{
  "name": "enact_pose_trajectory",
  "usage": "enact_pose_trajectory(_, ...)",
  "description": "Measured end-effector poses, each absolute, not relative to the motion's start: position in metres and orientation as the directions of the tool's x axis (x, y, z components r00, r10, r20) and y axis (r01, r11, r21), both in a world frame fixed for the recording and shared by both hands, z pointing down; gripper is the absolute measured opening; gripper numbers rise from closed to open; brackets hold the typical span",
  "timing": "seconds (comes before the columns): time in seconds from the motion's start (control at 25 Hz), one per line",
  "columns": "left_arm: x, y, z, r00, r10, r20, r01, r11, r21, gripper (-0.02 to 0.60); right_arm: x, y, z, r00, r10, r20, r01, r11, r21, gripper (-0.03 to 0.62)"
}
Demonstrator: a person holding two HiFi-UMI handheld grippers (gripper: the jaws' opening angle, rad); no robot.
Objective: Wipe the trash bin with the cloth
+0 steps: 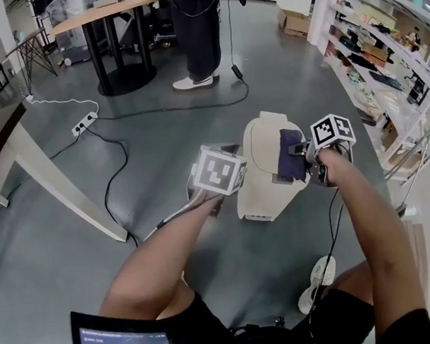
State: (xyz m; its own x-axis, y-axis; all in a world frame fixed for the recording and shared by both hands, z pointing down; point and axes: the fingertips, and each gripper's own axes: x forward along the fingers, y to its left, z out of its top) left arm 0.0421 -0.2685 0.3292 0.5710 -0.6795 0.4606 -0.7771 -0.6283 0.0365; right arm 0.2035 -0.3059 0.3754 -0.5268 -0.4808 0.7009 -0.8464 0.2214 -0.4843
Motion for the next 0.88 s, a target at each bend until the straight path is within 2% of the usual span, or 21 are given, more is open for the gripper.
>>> enact_pose_trajectory(0.4,0.007,-0.260,0.333,0.552,-0.691,0.466,-0.796,-0.603,0.050,0.000,0.116,-0.296,0.400,-0.506,-0.369,0.779,-0.858,0.310,-0.410,0.080)
enact_pose_trajectory(0.68,0.000,-0.253,0.330,0.544,-0.696,0.469,-0.799,-0.600,0.036,0.000,0.143,-0.292,0.404,-0.433,-0.383,0.816,-0.894,0.302,-0.332,0.080)
enact_pose_trajectory(0.88,0.004,-0.252,0.330,0.556,-0.690,0.463,-0.797,-0.600,0.063,0.000,0.185,-0.288,0.407,-0.396,-0.419,0.817,-0.916,0.236,-0.323,0.080)
